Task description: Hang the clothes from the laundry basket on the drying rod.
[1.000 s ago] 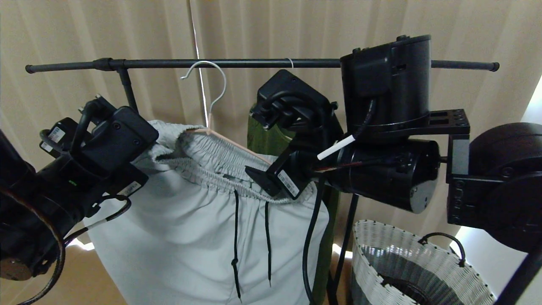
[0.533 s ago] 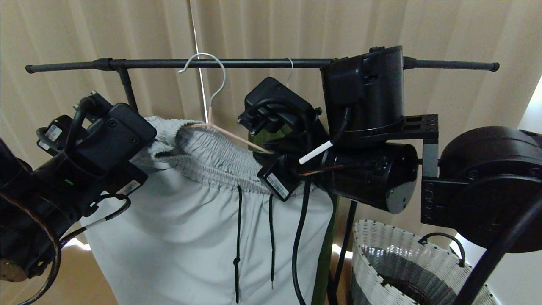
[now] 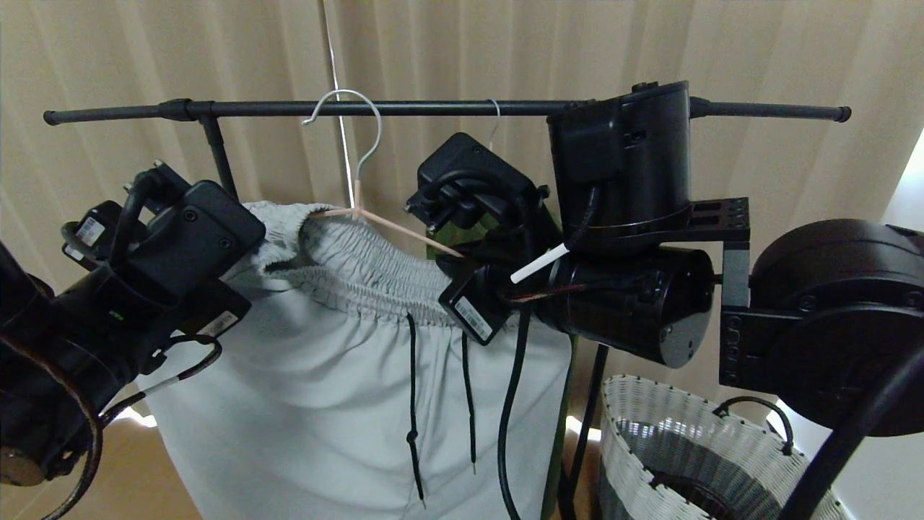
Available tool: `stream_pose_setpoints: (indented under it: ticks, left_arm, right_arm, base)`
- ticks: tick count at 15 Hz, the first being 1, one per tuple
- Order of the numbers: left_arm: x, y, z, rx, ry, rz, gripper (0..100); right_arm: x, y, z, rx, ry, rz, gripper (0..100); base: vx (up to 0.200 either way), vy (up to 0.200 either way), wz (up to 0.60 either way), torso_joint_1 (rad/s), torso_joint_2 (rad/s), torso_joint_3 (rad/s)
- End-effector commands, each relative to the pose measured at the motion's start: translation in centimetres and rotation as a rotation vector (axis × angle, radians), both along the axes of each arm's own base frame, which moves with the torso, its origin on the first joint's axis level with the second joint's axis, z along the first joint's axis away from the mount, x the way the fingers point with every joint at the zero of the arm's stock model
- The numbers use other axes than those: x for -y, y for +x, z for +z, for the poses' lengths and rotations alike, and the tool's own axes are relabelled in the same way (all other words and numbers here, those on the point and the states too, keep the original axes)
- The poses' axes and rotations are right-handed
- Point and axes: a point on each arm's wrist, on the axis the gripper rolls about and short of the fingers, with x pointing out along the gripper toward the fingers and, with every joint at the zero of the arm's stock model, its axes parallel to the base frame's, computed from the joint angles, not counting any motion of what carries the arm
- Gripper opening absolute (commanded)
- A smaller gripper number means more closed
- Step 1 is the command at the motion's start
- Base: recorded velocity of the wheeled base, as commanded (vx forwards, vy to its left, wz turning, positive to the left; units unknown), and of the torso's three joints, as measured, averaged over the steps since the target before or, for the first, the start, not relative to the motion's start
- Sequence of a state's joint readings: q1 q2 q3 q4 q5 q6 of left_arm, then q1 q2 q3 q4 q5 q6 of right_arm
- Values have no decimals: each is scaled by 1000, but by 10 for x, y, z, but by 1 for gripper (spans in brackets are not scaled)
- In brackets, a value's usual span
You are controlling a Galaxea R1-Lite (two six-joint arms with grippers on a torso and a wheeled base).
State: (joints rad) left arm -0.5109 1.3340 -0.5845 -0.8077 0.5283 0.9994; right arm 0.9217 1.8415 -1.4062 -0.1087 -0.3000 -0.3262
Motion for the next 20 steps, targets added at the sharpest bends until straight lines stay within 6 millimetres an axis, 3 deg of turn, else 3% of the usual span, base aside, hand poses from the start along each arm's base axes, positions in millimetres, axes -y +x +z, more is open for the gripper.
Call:
stream_pose_setpoints:
  ticks: [1,4,5,7,12,16,20]
  left_arm:
    - [1,-1,0,-3,-37,-7,100]
    - [10,-8,-4,-21,-144,-79,100]
    - [15,-20,-8,-39,-211,-131,100]
    - [19,-29,-9,-84,-260,-186,100]
    - [24,-34,-8,-218,-427,-349,100]
    - [-3,-32,-24,-331,-555,-329,100]
    - [-34,-26,-44,-411,-577,-321,100]
  right_arm:
    - [3,-2,1,4,-2,-12,0]
    - [14,-9,5,12,-1,-34,0]
    - [34,-15,10,16,1,-63,0]
    - [52,-16,14,21,7,-95,0]
    - [99,-32,18,40,20,-177,0]
    - [128,-54,15,55,40,-185,0]
    - [138,-67,26,73,96,-105,0]
  base:
    - [0,0,0,0,0,0]
    - [0,0,0,0,0,0]
    - [0,0,0,0,0,0]
    - [0,0,0,0,0,0]
    - [0,0,0,0,0,0]
    - [0,0,0,0,0,0]
    - [0,0,0,0,0,0]
